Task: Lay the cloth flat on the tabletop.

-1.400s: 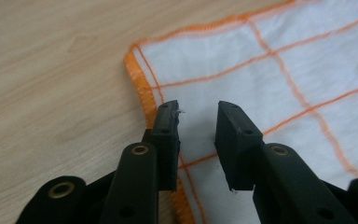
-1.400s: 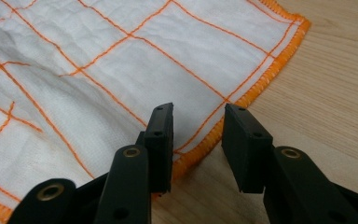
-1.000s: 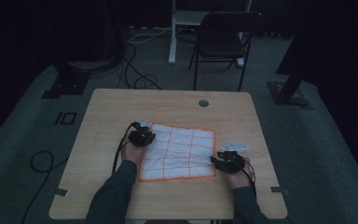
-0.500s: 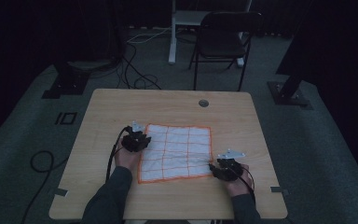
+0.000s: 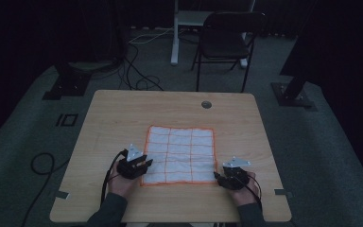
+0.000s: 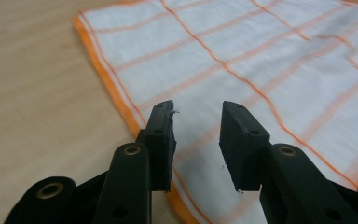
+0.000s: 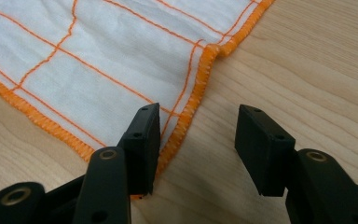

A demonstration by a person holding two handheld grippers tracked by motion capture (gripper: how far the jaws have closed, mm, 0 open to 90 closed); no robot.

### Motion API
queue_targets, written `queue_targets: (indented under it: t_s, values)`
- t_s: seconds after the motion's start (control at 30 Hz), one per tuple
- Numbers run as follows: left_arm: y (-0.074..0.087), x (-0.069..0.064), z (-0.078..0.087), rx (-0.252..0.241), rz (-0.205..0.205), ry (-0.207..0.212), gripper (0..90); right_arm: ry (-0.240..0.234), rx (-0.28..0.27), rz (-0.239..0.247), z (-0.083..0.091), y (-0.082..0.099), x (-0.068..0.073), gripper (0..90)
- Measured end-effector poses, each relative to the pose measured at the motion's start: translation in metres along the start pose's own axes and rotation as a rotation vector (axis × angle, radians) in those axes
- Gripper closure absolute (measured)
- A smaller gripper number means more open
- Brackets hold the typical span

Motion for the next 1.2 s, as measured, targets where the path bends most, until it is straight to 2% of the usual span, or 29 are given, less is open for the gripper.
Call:
queue_targets:
  t_s: [0.03,0.07,0.1,0.13,0.17,0.2,0.23,0.27,0.43,0.5,0.6,0.7,0.73,1.2]
  values:
    - [0.000,0.000,0.000,0.000,0.000,0.000,65.8,0.000,0.000,0.000,0.000,0.000,0.000,50.3]
    - [0.008,-0.005,0.001,0.023,-0.023,-0.005,65.9,0.001,0.003,0.001,0.002,0.002,0.001,50.5]
    - [0.008,-0.005,0.001,0.023,-0.023,-0.005,65.9,0.001,0.003,0.001,0.002,0.002,0.001,50.5]
    - [0.016,-0.009,-0.001,0.047,-0.025,-0.002,65.9,-0.003,0.003,-0.002,0.004,0.005,0.002,50.7]
    - [0.016,-0.009,-0.001,0.047,-0.025,-0.002,66.1,-0.003,0.003,-0.002,0.004,0.005,0.002,50.7]
    - [0.025,-0.011,-0.004,0.064,-0.014,-0.004,66.4,-0.006,0.003,-0.007,0.006,0.008,0.002,50.6]
    - [0.025,-0.011,-0.004,0.064,-0.014,-0.004,66.7,-0.006,0.003,-0.007,0.006,0.008,0.002,50.6]
    - [0.027,-0.012,-0.001,0.054,0.002,0.003,66.8,-0.006,0.004,-0.012,0.008,0.009,0.000,50.5]
    - [0.030,-0.015,0.004,0.049,0.010,0.012,66.5,-0.012,0.010,-0.021,0.009,0.010,-0.001,50.5]
    - [0.031,-0.014,0.007,0.036,0.013,0.011,64.4,-0.014,0.010,-0.022,0.009,0.010,-0.001,50.5]
    - [0.028,-0.006,0.015,0.000,0.047,0.000,63.7,-0.015,0.011,-0.025,0.009,0.010,-0.002,50.0]
    - [0.027,-0.002,0.018,-0.009,0.058,-0.008,63.5,-0.017,0.010,-0.025,0.009,0.010,-0.002,49.8]
    - [0.027,0.002,0.019,-0.016,0.074,-0.013,63.5,-0.014,0.009,-0.029,0.008,0.010,-0.003,49.7]
    - [0.027,0.008,0.018,-0.016,0.097,-0.031,63.5,-0.002,-0.002,-0.041,0.005,0.006,-0.011,49.2]
Point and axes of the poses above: each handheld gripper's, and its own axes: z roughly backward along the jaws, y roughly out of its underside, x roughly to its left, the point moved 10 cm from there along -z, roughly forward along the jaws, and after that the axes turned 4 degrees about -z, right-handed, at the moved point
